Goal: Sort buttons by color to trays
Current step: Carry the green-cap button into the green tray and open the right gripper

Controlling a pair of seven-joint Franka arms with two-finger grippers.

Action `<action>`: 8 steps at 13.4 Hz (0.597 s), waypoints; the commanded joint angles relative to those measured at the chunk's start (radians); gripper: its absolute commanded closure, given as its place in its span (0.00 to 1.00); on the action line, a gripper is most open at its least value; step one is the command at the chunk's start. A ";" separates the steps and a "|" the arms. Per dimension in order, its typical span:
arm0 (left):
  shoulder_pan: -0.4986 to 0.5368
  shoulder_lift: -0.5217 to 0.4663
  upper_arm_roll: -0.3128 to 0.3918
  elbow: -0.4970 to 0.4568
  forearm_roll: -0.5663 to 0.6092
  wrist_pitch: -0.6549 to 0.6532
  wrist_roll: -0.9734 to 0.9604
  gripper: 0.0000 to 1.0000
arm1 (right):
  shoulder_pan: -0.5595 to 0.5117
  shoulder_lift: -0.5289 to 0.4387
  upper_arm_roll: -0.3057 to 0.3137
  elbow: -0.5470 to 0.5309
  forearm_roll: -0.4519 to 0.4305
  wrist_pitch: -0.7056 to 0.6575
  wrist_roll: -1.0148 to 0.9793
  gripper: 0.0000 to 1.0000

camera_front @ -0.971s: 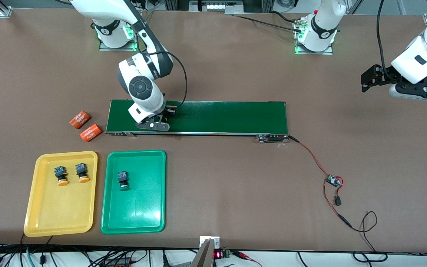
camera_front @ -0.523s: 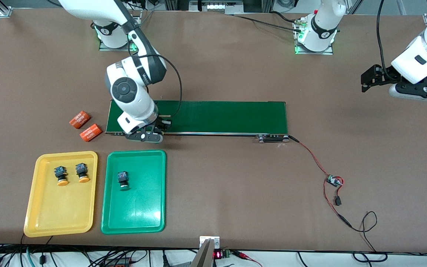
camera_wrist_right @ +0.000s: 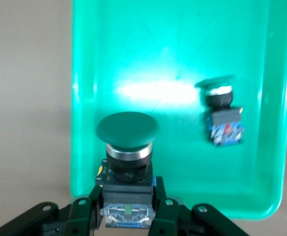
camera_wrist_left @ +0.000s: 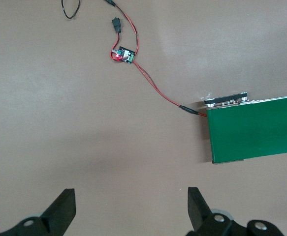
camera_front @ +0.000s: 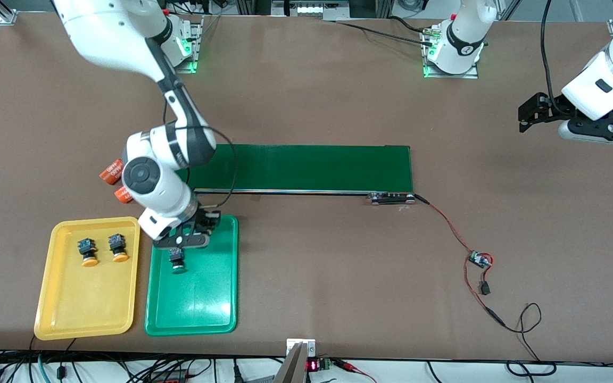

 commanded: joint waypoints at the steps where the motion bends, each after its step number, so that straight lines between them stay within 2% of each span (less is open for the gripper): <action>1: -0.002 0.011 -0.002 0.030 0.021 -0.021 0.005 0.00 | -0.012 0.110 0.004 0.151 -0.004 -0.007 -0.050 0.85; 3: -0.002 0.011 -0.002 0.030 0.021 -0.021 0.005 0.00 | -0.015 0.166 0.004 0.210 -0.004 0.002 -0.055 0.85; 7: -0.002 0.011 -0.002 0.030 0.021 -0.021 0.005 0.00 | -0.019 0.247 -0.016 0.213 -0.004 0.129 -0.108 0.85; 8: -0.002 0.011 -0.002 0.030 0.021 -0.021 0.007 0.00 | -0.018 0.250 -0.017 0.213 -0.002 0.129 -0.108 0.79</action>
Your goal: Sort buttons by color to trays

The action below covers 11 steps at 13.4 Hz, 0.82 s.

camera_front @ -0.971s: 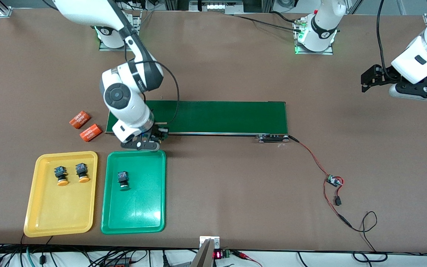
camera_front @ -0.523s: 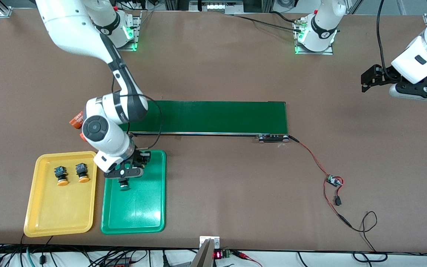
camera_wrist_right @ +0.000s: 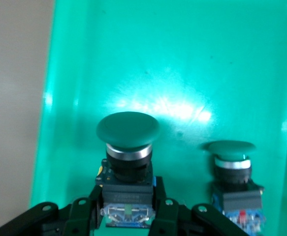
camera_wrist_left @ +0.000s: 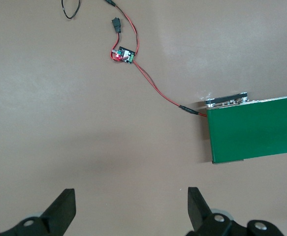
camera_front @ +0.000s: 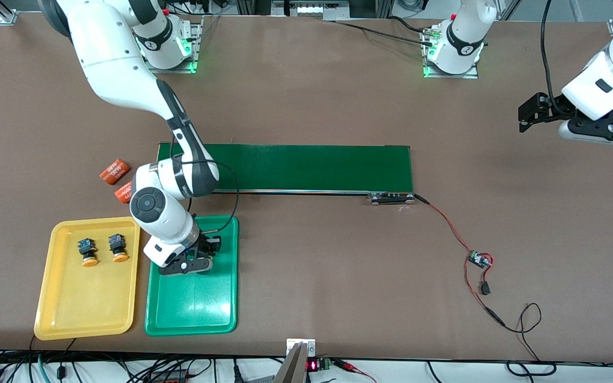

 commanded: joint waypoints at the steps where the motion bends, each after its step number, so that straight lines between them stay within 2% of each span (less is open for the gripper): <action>1: -0.002 0.011 -0.002 0.029 0.021 -0.021 0.007 0.00 | -0.005 0.030 -0.004 0.037 0.002 0.002 -0.014 0.25; 2: -0.002 0.011 -0.002 0.029 0.021 -0.021 0.007 0.00 | -0.008 0.021 -0.004 0.035 0.007 -0.002 -0.014 0.00; 5: -0.002 0.011 -0.002 0.029 0.021 -0.021 0.007 0.00 | -0.009 -0.048 -0.004 0.036 0.007 -0.121 -0.008 0.00; 7: -0.002 0.011 -0.002 0.029 0.021 -0.021 0.007 0.00 | -0.013 -0.126 -0.004 0.032 0.004 -0.201 -0.005 0.00; 11: -0.002 0.011 -0.002 0.029 0.021 -0.021 0.007 0.00 | -0.061 -0.300 -0.008 0.027 -0.001 -0.451 0.009 0.00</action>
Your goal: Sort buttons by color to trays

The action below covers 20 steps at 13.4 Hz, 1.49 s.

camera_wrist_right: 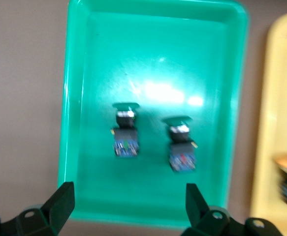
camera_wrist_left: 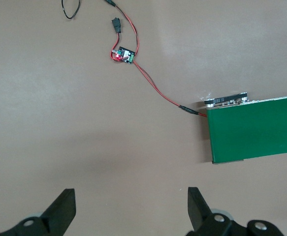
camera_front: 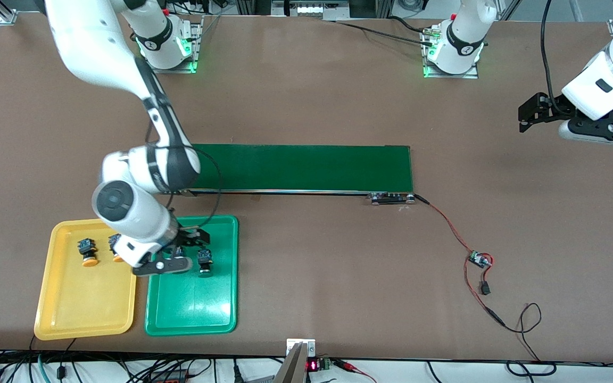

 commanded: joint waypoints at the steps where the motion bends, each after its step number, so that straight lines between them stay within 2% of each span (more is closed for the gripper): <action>1: -0.002 0.011 -0.002 0.029 0.021 -0.021 0.007 0.00 | -0.047 -0.122 0.009 -0.032 0.003 -0.145 0.005 0.00; 6: -0.002 0.011 -0.002 0.029 0.021 -0.021 0.007 0.00 | -0.131 -0.275 0.009 -0.029 -0.023 -0.378 -0.010 0.00; 8: -0.002 0.011 -0.002 0.029 0.021 -0.021 0.007 0.00 | -0.197 -0.338 0.010 -0.032 -0.017 -0.399 -0.014 0.00; 12: -0.002 0.011 0.000 0.029 0.021 -0.021 0.007 0.00 | -0.315 -0.407 0.009 -0.041 -0.012 -0.446 -0.177 0.00; 15: -0.002 0.011 -0.002 0.029 0.021 -0.021 0.007 0.00 | -0.308 -0.418 -0.002 -0.034 -0.023 -0.589 -0.162 0.00; 16: -0.002 0.011 -0.002 0.029 0.021 -0.021 0.007 0.00 | -0.266 -0.444 -0.048 -0.037 -0.021 -0.583 -0.159 0.00; 18: -0.002 0.011 -0.002 0.029 0.021 -0.021 0.007 0.00 | -0.116 -0.449 -0.196 -0.040 -0.017 -0.586 -0.159 0.00; 20: -0.002 0.011 -0.002 0.029 0.021 -0.021 0.007 0.00 | -0.096 -0.458 -0.217 -0.047 -0.015 -0.584 -0.159 0.00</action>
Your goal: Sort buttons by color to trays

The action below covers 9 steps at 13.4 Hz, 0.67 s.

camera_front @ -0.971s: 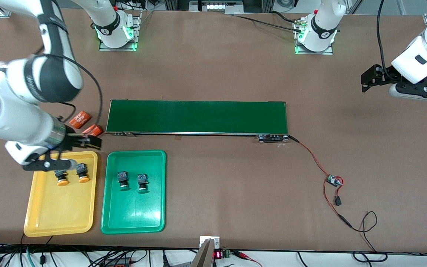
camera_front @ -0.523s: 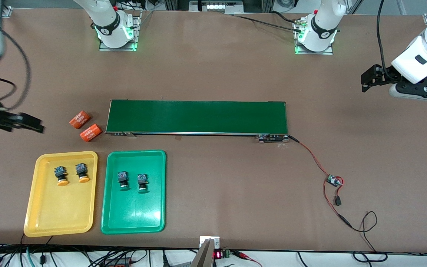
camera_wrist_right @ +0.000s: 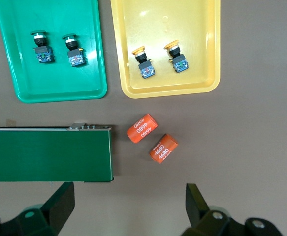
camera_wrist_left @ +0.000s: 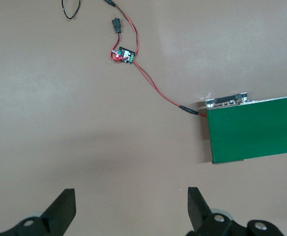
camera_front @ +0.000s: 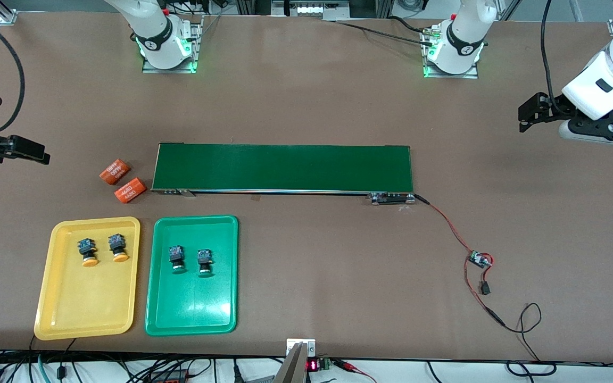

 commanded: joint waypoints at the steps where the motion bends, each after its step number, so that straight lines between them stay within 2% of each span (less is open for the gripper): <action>1: -0.002 0.011 -0.002 0.029 0.021 -0.021 0.007 0.00 | 0.041 -0.041 -0.039 -0.041 -0.001 0.000 0.005 0.00; 3: -0.002 0.011 -0.002 0.029 0.021 -0.021 0.007 0.00 | 0.046 -0.059 -0.037 -0.068 -0.001 0.021 0.005 0.00; 6: -0.002 0.011 -0.002 0.029 0.021 -0.021 0.007 0.00 | 0.057 -0.188 -0.036 -0.283 -0.015 0.159 -0.001 0.00; 9: -0.002 0.011 -0.002 0.029 0.021 -0.021 0.007 0.00 | 0.058 -0.209 -0.024 -0.288 -0.050 0.154 -0.009 0.00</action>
